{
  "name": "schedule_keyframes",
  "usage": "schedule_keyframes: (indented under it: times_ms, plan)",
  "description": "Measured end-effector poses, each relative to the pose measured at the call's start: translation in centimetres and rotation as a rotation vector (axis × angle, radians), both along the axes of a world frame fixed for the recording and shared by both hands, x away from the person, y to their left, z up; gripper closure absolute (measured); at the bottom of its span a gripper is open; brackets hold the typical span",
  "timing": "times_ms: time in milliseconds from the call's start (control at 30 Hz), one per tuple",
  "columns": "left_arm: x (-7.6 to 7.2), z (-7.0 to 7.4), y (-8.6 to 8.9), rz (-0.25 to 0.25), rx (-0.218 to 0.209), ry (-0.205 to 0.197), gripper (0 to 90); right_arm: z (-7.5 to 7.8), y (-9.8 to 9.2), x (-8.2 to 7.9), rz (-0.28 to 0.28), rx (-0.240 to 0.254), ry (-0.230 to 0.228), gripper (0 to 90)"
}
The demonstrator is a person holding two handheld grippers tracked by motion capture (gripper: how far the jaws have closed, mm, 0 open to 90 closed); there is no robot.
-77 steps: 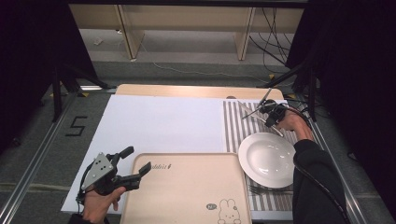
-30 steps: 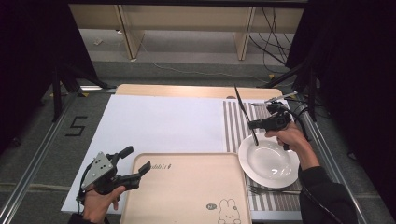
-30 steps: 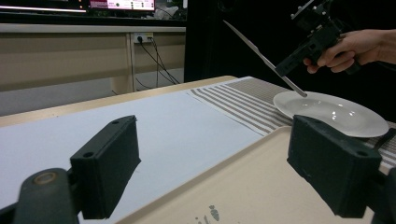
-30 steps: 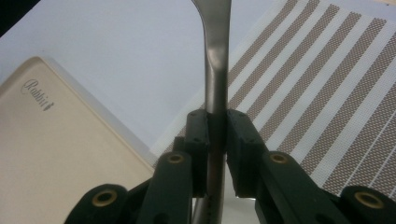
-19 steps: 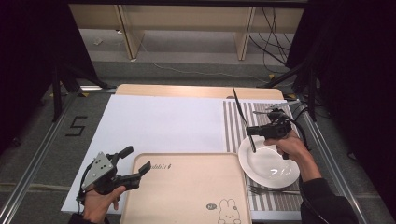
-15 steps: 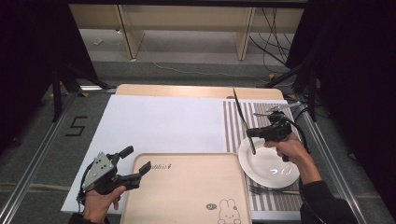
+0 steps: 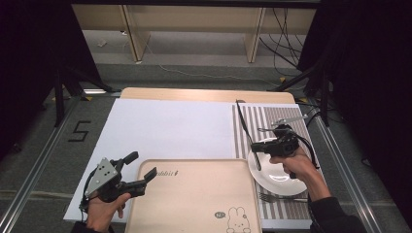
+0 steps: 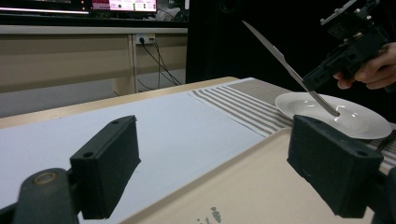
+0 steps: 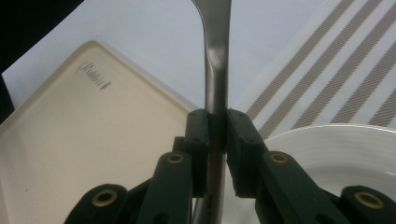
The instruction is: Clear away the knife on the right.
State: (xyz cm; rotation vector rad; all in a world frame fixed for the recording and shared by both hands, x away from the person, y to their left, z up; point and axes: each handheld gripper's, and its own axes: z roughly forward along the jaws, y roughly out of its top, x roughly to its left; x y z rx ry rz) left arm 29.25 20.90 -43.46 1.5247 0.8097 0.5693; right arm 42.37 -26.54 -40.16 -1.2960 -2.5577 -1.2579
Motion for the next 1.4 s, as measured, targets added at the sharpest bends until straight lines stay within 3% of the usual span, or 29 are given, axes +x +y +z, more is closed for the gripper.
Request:
schedule_keyframes:
  times_ms: [400, 567, 833, 1000, 1400]
  plan:
    - [0.0, 0.0, 0.0, 0.004, 0.002, -0.001, 16.0, -0.3, 2.2, -3.3, 0.040, 0.000, 0.024, 80.2]
    - [-0.1, 0.1, 0.1, 0.006, 0.003, -0.002, 16.0, -0.6, 2.7, -4.3, 0.052, 0.043, 0.041, 80.2]
    - [0.0, 0.0, 0.1, 0.007, 0.004, -0.001, 16.0, -0.6, 3.0, -5.9, 0.065, 0.034, 0.041, 80.2]
    - [-0.1, 0.1, 0.1, 0.008, 0.006, -0.004, 16.0, -1.3, 3.4, -7.5, 0.076, 0.027, 0.080, 80.1]
    - [0.0, 0.0, 0.1, 0.014, 0.004, -0.002, 16.0, -2.3, 4.2, -10.2, 0.094, 0.010, 0.120, 80.2]
